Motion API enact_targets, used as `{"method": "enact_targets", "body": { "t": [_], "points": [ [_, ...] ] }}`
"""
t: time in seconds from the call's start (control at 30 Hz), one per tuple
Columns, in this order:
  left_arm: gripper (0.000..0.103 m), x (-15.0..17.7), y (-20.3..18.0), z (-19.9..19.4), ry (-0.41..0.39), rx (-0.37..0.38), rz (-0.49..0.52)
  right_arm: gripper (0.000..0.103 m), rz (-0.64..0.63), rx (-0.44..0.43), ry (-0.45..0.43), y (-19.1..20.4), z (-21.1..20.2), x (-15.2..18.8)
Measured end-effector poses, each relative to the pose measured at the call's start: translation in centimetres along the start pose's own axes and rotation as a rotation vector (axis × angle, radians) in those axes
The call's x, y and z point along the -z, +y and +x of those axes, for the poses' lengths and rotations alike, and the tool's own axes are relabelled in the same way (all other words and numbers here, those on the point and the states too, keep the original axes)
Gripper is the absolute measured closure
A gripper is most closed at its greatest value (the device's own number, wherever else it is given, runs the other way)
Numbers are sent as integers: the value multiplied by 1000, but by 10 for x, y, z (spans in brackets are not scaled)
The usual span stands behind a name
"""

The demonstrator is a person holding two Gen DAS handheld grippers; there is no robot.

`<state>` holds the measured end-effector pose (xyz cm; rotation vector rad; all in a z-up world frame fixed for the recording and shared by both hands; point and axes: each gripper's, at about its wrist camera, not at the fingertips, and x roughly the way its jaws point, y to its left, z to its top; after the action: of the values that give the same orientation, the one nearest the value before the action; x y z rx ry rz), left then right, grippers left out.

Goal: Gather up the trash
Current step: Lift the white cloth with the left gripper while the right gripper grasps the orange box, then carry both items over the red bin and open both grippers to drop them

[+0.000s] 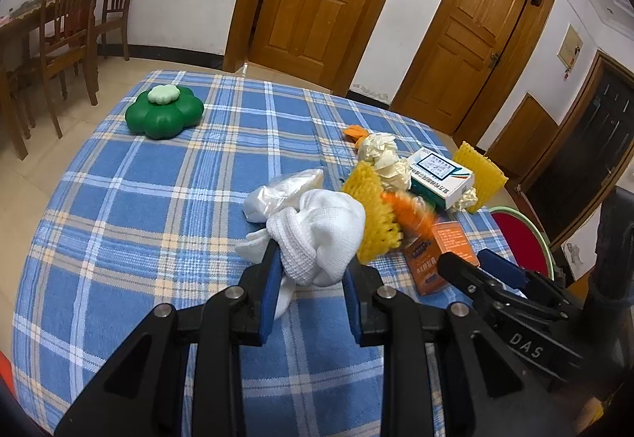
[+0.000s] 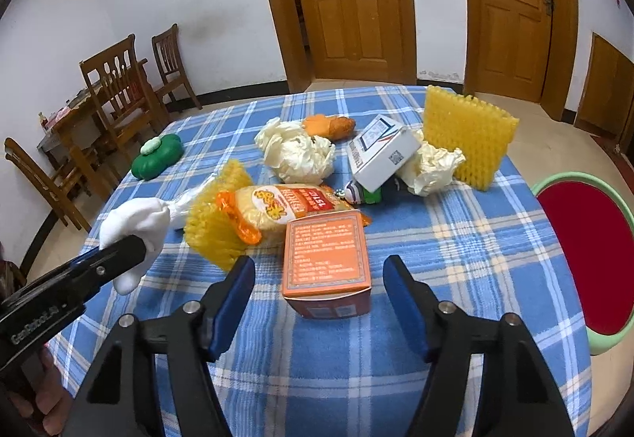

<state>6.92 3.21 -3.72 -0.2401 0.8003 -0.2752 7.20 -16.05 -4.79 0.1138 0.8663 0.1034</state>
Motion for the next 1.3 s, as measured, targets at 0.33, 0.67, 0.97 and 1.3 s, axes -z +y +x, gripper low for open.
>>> {"method": "enact_targets", "body": {
  "t": [0.33,0.67,0.97,1.3],
  "points": [
    [74,-2,-6,-10,-15,-3,10,54,2,-10,-15,-3,-11,3],
    [74,-4,-28,-19,-8,28,40,54,59,2,-98,-36,-61,6],
    [74,-7,-71,-17,32,117,99,54,161,87,-179,-89,-99,8],
    [74,-6,-135,-6,67,183,209,54,305,193,-240,-163,-123,18]
  ]
}}
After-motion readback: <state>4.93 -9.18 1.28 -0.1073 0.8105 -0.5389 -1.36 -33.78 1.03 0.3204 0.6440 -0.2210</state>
